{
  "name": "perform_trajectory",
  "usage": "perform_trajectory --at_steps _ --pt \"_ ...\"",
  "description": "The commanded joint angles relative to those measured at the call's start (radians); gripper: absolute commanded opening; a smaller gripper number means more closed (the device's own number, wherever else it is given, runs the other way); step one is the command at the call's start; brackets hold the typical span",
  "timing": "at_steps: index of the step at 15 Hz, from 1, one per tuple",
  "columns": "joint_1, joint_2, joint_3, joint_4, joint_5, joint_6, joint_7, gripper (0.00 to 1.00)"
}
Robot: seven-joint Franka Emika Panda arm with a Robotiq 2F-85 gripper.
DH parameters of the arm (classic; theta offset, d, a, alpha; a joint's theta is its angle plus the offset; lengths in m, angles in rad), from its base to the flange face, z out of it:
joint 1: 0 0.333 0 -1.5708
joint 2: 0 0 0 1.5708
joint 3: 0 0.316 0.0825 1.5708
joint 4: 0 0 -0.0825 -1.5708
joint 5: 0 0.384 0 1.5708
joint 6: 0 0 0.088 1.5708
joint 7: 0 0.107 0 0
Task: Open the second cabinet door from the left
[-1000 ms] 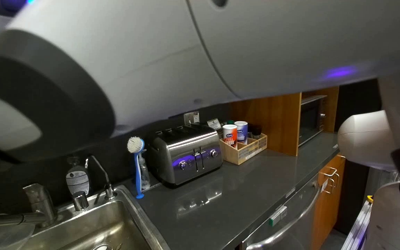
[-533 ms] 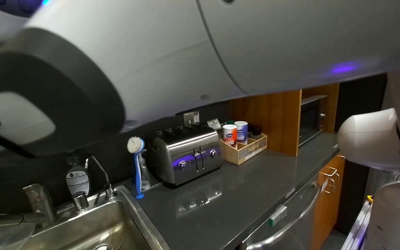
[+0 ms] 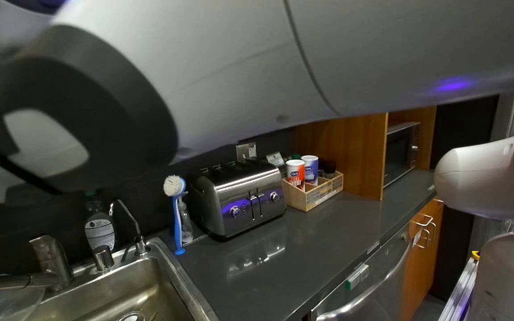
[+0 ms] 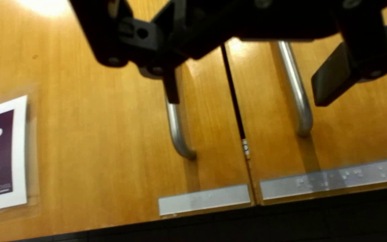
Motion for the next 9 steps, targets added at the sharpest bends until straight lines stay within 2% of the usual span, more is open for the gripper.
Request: perform_trajectory --at_steps 1,6,9 --pt "0.027 -0.032 -0.073 -0.05 -0.01 -0.022 0.005 1.0" --pt "0.036 -0.023 -0.086 -0.071 -0.014 -0.026 0.004 1.0" --pt "0.046 0.0 -0.065 -0.066 -0.017 -0.031 0.0 1.0"
